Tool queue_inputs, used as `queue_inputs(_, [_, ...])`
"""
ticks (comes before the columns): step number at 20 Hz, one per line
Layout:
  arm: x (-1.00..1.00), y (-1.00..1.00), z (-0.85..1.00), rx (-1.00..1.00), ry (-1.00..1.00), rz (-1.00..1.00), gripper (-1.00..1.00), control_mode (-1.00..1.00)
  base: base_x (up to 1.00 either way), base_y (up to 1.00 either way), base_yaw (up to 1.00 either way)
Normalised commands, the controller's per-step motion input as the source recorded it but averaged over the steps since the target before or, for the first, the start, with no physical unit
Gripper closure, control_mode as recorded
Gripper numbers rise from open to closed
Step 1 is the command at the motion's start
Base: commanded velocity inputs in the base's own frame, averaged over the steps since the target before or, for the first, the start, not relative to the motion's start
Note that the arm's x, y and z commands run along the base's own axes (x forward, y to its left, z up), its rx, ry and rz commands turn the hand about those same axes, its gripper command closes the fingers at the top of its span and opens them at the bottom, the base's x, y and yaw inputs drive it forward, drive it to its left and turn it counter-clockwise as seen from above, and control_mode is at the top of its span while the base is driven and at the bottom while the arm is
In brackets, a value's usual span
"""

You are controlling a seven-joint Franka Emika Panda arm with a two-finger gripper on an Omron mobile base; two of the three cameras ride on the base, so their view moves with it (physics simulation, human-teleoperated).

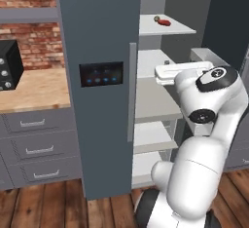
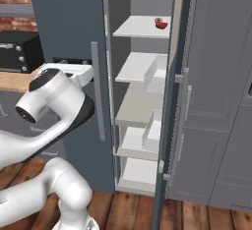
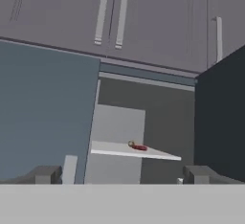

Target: Pick up the frozen steak from the freezer, place it on any shelf in the fridge, and close the fridge and freezer doors when done.

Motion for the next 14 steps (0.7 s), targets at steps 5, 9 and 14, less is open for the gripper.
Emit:
queue_inputs(5, [-0.25, 0.13, 0.36, 0.07, -0.04, -0.01, -1.0, -1.0, 0.0, 0.0, 0.0])
queue_inputs(9, [-0.19, 0.36, 0.96, 0.17, 0.0, -0.07, -1.0, -1.0, 0.0, 0.0, 0.0])
queue_inputs(14, [-0.36, 0.26, 1.0, 0.22, 0.11, -0.09, -1.0, -1.0, 0.0, 0.0, 0.0])
